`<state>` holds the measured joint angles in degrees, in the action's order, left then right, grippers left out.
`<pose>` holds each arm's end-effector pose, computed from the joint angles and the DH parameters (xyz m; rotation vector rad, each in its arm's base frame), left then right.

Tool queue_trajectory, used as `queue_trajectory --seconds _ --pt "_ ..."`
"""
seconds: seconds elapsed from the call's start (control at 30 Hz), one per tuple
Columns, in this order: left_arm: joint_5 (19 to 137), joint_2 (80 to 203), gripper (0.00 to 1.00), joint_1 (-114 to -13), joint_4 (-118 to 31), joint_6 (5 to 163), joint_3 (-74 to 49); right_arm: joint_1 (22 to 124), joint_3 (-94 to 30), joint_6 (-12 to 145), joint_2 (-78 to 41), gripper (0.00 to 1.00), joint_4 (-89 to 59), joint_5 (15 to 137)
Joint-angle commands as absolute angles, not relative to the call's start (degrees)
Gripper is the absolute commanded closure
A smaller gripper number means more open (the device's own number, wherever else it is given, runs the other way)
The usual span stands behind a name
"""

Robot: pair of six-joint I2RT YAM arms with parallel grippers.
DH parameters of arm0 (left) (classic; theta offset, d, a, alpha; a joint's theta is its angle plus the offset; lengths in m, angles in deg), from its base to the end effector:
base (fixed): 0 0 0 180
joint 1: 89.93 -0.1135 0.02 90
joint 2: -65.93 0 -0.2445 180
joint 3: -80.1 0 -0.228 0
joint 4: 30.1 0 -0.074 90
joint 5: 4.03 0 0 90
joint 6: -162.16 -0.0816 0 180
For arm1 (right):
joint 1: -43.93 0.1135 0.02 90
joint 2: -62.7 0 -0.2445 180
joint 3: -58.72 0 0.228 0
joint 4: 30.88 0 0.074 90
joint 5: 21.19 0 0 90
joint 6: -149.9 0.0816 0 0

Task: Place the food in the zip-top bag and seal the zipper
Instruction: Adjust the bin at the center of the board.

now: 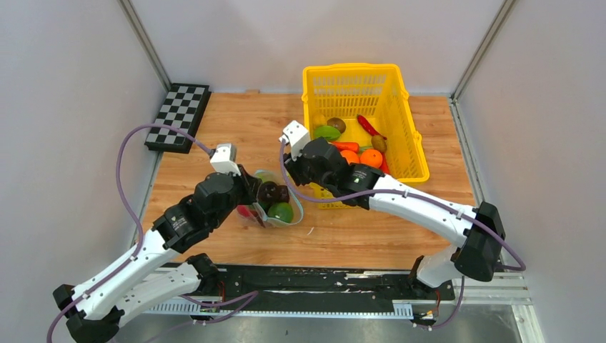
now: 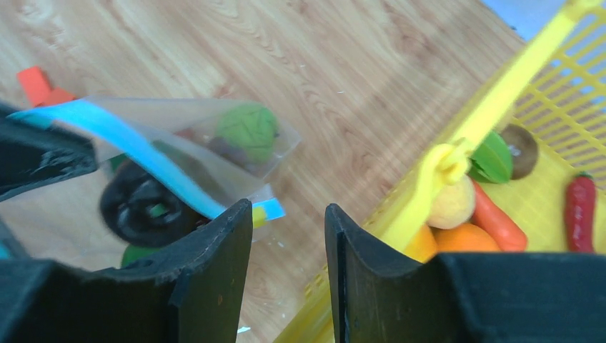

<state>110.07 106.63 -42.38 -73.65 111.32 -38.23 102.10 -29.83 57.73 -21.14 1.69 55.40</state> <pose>0.1492 -0.1138 0.2975 -0.1347 1.9708 -0.5922 0.2041 0.2930 0.3036 -0.9081 1.8522 0.3685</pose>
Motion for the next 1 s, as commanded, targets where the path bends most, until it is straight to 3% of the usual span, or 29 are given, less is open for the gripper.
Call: queue_trajectory --seconds 0.0,0.3,0.4,0.57,0.63,0.77,0.97 --pt "111.49 105.93 0.97 -42.52 -72.55 111.73 -37.00 98.53 -31.24 58.93 -22.85 0.58 15.45 44.76" --pt "110.33 107.19 0.97 -42.65 -71.72 110.93 -36.73 92.26 -26.60 56.41 -18.36 0.56 18.49 45.51" --pt "110.04 107.70 0.97 -42.65 -71.29 110.85 -36.62 92.26 -28.14 55.71 -18.66 0.55 18.40 48.46" --pt "109.71 108.01 0.97 -42.73 -72.08 110.41 -35.59 92.25 -32.51 55.19 -22.62 0.52 22.57 43.50" --pt "109.56 107.72 0.97 -42.74 -72.19 110.19 -35.51 92.24 -32.60 54.84 -22.61 0.50 21.68 47.77" --pt "108.19 107.67 0.98 -42.74 -72.41 107.74 -35.14 92.27 -28.57 52.67 -19.56 0.49 14.49 60.63" --pt "104.28 107.72 1.00 -42.82 -74.00 101.09 -32.88 92.26 -15.31 46.66 -9.05 0.49 -4.16 67.04"
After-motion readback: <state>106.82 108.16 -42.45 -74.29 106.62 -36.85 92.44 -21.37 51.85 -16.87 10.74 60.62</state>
